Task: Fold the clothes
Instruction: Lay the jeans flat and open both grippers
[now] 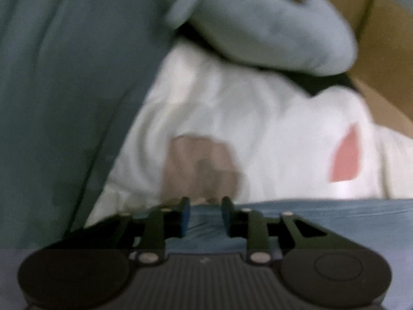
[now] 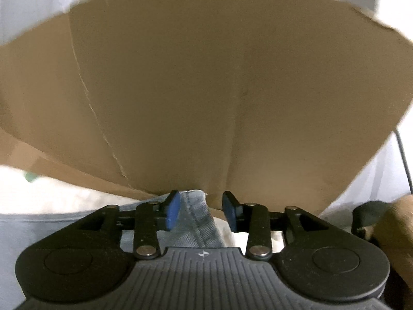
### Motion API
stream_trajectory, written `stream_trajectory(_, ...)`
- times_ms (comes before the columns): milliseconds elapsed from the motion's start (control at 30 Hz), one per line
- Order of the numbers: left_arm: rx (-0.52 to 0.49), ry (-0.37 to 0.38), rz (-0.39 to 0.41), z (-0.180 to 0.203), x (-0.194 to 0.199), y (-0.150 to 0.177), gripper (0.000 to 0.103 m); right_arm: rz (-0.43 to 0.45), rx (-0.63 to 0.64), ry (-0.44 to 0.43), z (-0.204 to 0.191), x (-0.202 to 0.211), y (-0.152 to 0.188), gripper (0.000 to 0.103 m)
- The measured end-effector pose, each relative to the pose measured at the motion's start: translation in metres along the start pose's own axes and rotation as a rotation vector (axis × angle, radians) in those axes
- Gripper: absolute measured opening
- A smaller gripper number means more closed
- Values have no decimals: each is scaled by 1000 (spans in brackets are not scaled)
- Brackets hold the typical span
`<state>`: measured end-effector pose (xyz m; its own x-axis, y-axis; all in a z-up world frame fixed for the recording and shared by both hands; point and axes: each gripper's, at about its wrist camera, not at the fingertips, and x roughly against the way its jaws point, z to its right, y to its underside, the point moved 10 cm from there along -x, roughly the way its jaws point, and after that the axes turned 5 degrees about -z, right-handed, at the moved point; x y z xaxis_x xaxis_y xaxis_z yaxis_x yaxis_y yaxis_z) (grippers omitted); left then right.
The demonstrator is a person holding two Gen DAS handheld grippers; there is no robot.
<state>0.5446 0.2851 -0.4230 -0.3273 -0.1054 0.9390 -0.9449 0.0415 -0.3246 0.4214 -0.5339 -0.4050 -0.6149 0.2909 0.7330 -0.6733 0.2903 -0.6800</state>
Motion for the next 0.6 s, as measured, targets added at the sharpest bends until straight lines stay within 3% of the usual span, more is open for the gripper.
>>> stream_trajectory(167, -75, 98, 13, 52, 26, -13, 38, 40, -63, -61, 14, 37, 4, 49)
stream_trajectory(300, -118, 165, 13, 89, 44, -13, 54, 43, -109, -82, 31, 60, 14, 52)
stream_trajectory(533, -149, 207, -46, 120, 65, 9, 55, 4, -201, -106, 48, 79, 53, 52)
stream_trajectory(600, -145, 215, -59, 129, 78, 21, 65, -16, -251, -124, 46, 82, 69, 52)
